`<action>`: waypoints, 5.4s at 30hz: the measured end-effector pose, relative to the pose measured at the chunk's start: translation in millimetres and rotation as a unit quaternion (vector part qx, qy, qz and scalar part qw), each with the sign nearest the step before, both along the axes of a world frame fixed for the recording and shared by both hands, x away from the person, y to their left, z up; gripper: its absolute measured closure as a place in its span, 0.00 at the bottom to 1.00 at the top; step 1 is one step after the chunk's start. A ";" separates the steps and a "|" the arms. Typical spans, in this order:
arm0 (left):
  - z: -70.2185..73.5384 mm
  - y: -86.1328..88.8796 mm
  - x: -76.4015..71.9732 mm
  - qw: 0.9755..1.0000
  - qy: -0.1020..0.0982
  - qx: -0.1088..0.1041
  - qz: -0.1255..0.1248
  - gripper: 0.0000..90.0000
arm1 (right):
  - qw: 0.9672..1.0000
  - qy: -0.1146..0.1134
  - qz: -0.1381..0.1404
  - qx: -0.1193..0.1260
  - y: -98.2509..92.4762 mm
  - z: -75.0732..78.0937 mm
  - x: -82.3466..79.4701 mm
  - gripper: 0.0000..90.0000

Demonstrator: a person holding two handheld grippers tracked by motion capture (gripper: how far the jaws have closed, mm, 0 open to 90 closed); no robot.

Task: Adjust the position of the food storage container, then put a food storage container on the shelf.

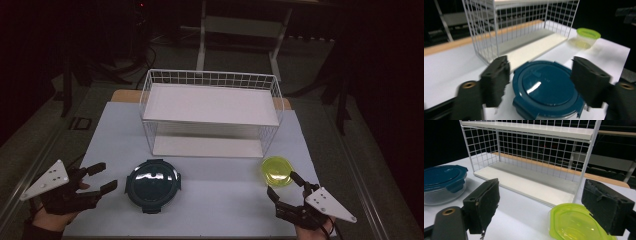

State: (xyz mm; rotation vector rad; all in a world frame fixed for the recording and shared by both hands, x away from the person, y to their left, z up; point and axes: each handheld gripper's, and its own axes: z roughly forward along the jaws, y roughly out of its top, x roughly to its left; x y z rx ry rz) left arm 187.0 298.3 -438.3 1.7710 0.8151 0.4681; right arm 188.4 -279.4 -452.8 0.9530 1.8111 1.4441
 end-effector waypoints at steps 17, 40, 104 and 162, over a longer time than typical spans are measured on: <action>-60.8 5.0 30.2 0.988 0.128 0.083 0.025 0.97 | 1.000 0.009 0.005 0.000 0.4 -1.1 1.3 0.16; -67.1 -34.4 45.2 0.985 0.137 0.099 -0.016 0.99 | 1.000 0.012 0.010 -0.002 2.3 -1.6 1.4 0.16; -31.1 -113.6 61.7 0.987 0.115 0.021 -0.111 0.01 | 0.998 0.026 0.047 -0.014 14.5 -3.3 1.8 0.15; -77.3 -106.6 99.6 0.909 0.391 -0.115 -0.088 0.59 | 0.983 0.123 0.137 0.009 57.0 -5.1 13.3 0.12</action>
